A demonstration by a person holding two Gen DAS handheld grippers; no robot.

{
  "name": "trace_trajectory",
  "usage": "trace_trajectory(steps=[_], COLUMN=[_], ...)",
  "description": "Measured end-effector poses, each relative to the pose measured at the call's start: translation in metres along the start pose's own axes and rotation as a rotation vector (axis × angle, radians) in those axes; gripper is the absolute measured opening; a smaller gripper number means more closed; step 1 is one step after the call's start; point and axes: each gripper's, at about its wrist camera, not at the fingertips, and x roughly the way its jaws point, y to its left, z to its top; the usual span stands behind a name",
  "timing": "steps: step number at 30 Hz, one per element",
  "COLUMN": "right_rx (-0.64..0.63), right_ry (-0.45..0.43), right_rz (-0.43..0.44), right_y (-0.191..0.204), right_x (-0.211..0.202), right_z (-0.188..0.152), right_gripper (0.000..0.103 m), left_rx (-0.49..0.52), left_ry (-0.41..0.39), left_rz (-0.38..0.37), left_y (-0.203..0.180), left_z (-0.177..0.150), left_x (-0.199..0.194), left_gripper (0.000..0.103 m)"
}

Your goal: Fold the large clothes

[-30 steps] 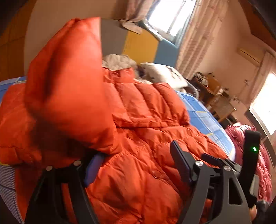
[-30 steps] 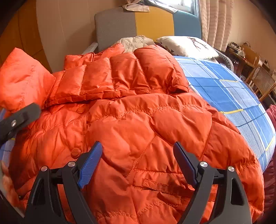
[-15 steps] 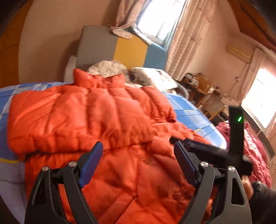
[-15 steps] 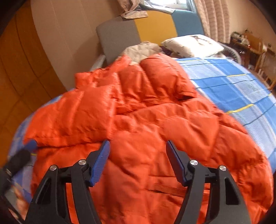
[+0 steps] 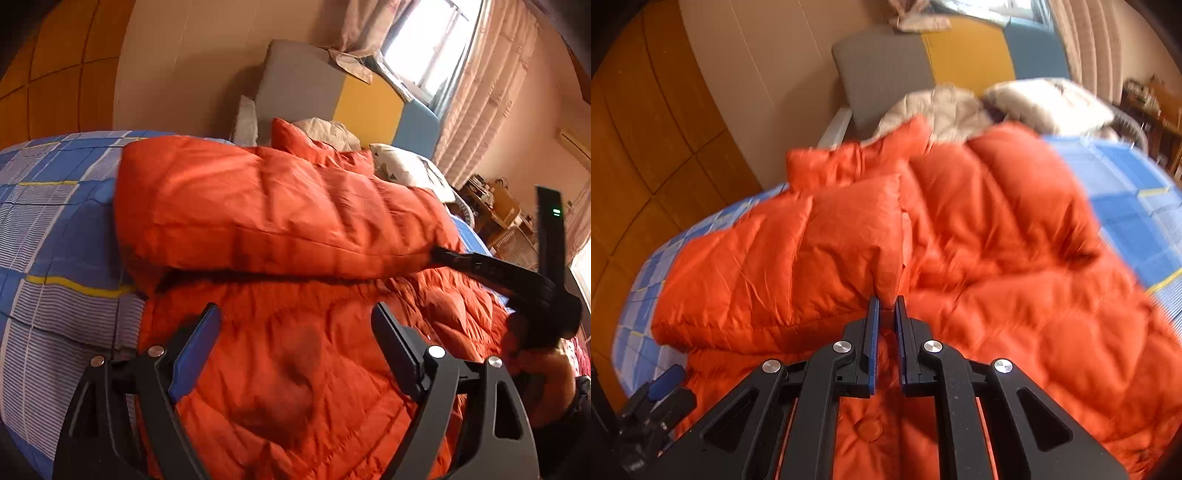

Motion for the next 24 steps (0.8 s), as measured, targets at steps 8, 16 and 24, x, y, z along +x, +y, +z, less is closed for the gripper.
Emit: trace_trajectory(steps=[8,16,24], right_rx=[0.043,0.116,0.035], right_ry=[-0.034,0.036,-0.093], right_rz=[-0.233,-0.293,-0.229], right_y=[-0.06,-0.096,-0.068], right_x=[0.019,0.042,0.011], right_z=[0.036,0.033,0.038], right_gripper=[0.006,0.006,0.055], left_rx=[0.012,0.034,0.014], left_ry=[-0.027,-0.062,-0.046], left_rz=[0.046,0.093,0.141], left_y=[0.0,-0.007,-0.006], left_z=[0.019,0.038,0.056], left_x=[0.01,0.012,0.043], left_gripper=[0.082,0.082,0.081])
